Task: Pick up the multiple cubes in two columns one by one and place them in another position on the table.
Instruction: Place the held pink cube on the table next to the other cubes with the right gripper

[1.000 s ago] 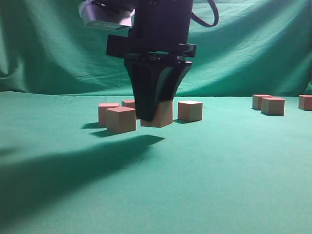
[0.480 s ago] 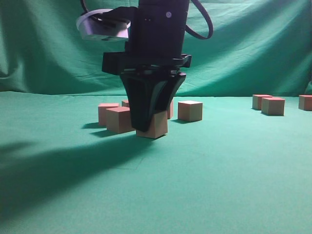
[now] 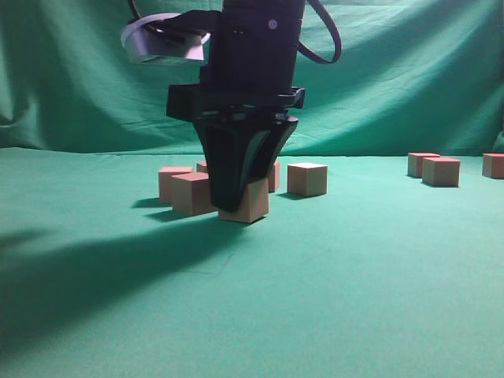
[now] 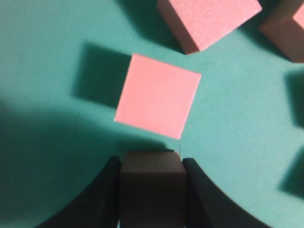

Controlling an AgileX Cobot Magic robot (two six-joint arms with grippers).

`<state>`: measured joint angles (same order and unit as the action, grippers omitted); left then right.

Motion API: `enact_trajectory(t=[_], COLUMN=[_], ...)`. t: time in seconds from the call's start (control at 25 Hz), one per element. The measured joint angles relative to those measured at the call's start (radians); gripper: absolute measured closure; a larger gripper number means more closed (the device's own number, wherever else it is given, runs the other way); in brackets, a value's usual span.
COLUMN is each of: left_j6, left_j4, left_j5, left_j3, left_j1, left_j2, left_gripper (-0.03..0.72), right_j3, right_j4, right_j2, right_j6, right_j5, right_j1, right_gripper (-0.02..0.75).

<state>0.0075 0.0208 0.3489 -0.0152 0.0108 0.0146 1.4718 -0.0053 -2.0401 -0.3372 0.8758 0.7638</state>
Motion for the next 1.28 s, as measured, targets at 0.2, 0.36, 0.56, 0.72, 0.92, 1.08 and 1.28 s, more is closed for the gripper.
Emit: enact_trajectory(t=[0.2, 0.36, 0.56, 0.72, 0.92, 1.08, 1.28], left_j6=[0.000, 0.000, 0.000, 0.000, 0.000, 0.000, 0.000], left_j4=[0.000, 0.000, 0.000, 0.000, 0.000, 0.000, 0.000], left_j5=[0.000, 0.000, 0.000, 0.000, 0.000, 0.000, 0.000], left_j3=[0.000, 0.000, 0.000, 0.000, 0.000, 0.000, 0.000], left_j1=[0.000, 0.000, 0.000, 0.000, 0.000, 0.000, 0.000], left_j2=[0.000, 0.000, 0.000, 0.000, 0.000, 0.000, 0.000], left_gripper=[0.688, 0.688, 0.688, 0.688, 0.688, 0.688, 0.688], right_j3=[0.000, 0.003, 0.034, 0.056, 0.058, 0.059, 0.065], right_j4=[0.000, 0.000, 0.000, 0.000, 0.000, 0.019, 0.023], right_j2=[0.000, -0.002, -0.001, -0.001, -0.006, -0.031, -0.039], right_j6=[-0.009, -0.011, -0.011, -0.011, -0.001, 0.004, 0.006], right_j5=[-0.002, 0.003, 0.030, 0.042, 0.044, 0.052, 0.057], right_j1=[0.000, 0.000, 0.000, 0.000, 0.000, 0.000, 0.000], right_gripper=[0.460, 0.460, 0.460, 0.460, 0.460, 0.460, 0.460])
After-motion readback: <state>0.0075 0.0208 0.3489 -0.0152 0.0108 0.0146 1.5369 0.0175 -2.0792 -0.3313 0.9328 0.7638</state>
